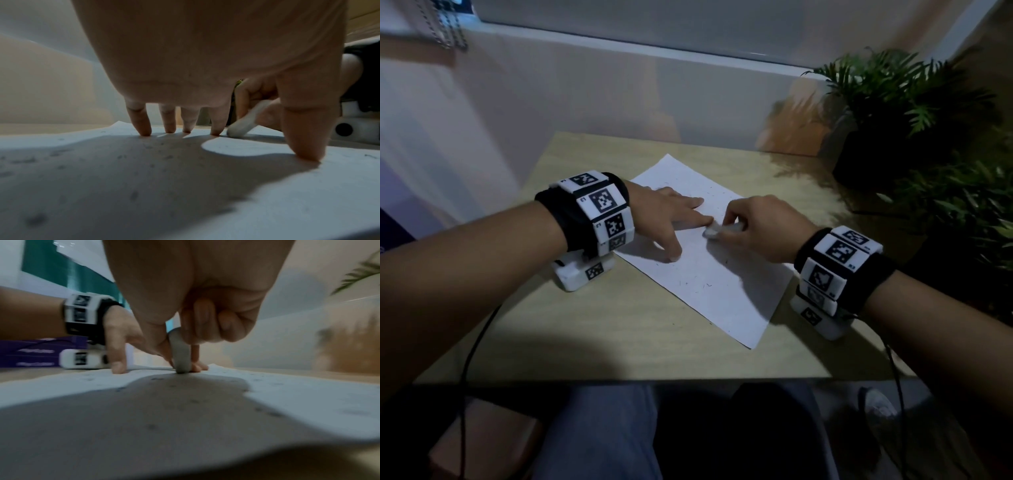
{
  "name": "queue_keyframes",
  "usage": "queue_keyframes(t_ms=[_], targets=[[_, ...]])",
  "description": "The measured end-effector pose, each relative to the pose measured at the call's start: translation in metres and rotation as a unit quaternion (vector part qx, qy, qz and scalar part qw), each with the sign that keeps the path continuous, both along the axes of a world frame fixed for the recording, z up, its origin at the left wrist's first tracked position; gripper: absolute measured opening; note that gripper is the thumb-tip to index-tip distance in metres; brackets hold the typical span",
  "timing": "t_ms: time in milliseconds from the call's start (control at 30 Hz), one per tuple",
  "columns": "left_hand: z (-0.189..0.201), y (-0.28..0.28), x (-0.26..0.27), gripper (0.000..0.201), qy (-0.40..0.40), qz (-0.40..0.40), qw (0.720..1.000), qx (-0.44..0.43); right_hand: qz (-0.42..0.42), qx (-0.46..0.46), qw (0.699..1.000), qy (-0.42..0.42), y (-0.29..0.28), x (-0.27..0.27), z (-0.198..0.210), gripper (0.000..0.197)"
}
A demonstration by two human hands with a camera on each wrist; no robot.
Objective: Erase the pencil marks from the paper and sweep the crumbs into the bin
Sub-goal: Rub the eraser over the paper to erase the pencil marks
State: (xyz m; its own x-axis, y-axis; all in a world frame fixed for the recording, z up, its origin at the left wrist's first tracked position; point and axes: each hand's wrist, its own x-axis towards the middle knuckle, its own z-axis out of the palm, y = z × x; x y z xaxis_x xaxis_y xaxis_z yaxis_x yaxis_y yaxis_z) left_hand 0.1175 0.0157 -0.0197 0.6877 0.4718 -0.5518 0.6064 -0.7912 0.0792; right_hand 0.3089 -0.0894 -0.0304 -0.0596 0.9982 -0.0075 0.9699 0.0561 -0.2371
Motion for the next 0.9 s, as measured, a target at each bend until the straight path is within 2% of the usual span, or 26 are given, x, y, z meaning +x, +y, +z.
queue_keyframes(t_ms=[100,233,333,400,433,500,567,633,767,833,900], targets=[[-0.005,0.005,-0.002,0.109,-0.003,0.000,1.000,-0.005,-0.002,0.035,0.999,-0.034,0.001,-0.001,-0.004,0.039],[-0.009,0.009,-0.005,0.109,-0.023,-0.008,0.999,-0.023,0.098,-0.052,0.992,0.054,-0.013,-0.016,0.003,0.031],[-0.010,0.005,-0.003,0.121,-0.003,-0.024,1.000,-0.002,0.045,-0.031,0.998,0.034,-0.004,-0.009,0.004,0.036],[-0.011,0.002,-0.001,0.119,0.001,-0.034,0.999,0.019,0.006,0.014,1.000,-0.023,0.000,-0.007,0.000,0.040],[-0.010,0.001,-0.001,0.117,-0.003,-0.034,0.999,0.021,0.013,0.028,0.999,-0.038,-0.002,-0.009,-0.001,0.038],[-0.009,0.000,-0.002,0.112,-0.020,-0.032,0.999,0.006,0.073,0.014,0.997,-0.015,-0.009,-0.020,0.000,0.032],[-0.008,0.001,-0.003,0.103,-0.033,-0.029,0.999,-0.016,0.124,-0.039,0.991,0.037,-0.015,-0.026,0.004,0.031],[-0.009,0.001,-0.002,0.104,-0.027,-0.026,0.999,-0.011,0.102,-0.058,0.991,0.056,-0.011,-0.021,0.005,0.031],[-0.011,0.001,-0.002,0.117,-0.021,-0.024,0.999,0.014,0.025,0.033,0.998,-0.037,-0.002,-0.013,0.000,0.035],[-0.011,0.002,-0.002,0.120,-0.022,-0.023,0.999,0.005,0.069,0.020,0.997,-0.015,-0.008,-0.019,0.000,0.032],[-0.011,0.003,-0.002,0.118,-0.027,-0.021,0.999,-0.013,0.114,-0.041,0.992,0.036,-0.015,-0.025,0.004,0.030]])
